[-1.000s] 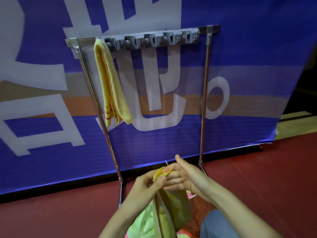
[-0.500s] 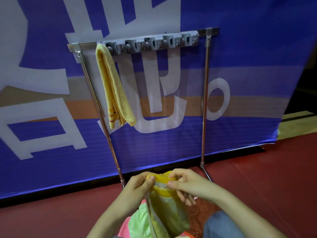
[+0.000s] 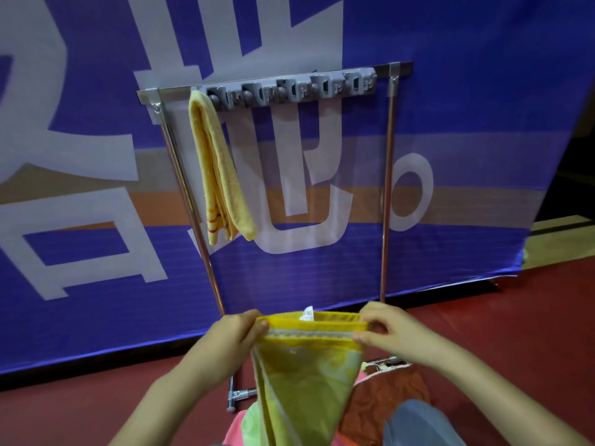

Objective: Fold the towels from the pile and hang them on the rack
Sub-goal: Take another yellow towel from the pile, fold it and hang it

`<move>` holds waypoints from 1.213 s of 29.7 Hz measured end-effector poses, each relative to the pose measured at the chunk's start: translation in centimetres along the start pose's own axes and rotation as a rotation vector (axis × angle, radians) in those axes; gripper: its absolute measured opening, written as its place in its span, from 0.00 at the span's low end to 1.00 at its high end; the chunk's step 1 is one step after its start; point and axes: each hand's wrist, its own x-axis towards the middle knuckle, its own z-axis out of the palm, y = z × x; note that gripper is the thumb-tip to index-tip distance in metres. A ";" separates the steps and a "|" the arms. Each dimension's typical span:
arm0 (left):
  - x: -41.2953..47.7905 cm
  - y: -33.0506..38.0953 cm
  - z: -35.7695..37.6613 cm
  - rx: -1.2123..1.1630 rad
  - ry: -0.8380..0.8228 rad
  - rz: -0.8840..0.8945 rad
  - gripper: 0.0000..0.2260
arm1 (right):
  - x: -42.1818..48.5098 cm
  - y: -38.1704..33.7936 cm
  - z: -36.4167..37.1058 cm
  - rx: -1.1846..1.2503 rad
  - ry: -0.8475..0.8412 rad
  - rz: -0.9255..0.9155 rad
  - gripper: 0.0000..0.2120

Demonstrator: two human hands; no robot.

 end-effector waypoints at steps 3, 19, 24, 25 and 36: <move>0.3 0.8 -1.2 -0.018 0.074 0.001 0.17 | 0.4 -1.5 -1.3 0.065 0.170 -0.064 0.13; 0.0 2.6 -4.9 -0.416 0.258 0.080 0.08 | 1.5 -6.6 -5.5 0.434 0.484 -0.118 0.09; 0.0 3.3 -5.1 -0.445 0.328 0.049 0.08 | 2.0 -7.2 -5.6 0.490 0.499 -0.048 0.08; 0.0 3.5 -4.9 -0.473 0.335 0.038 0.07 | 1.9 -7.3 -5.5 0.519 0.487 -0.028 0.08; -1.2 2.7 -0.9 -0.523 0.493 -0.139 0.07 | 0.9 -7.3 -2.3 0.662 0.322 0.207 0.06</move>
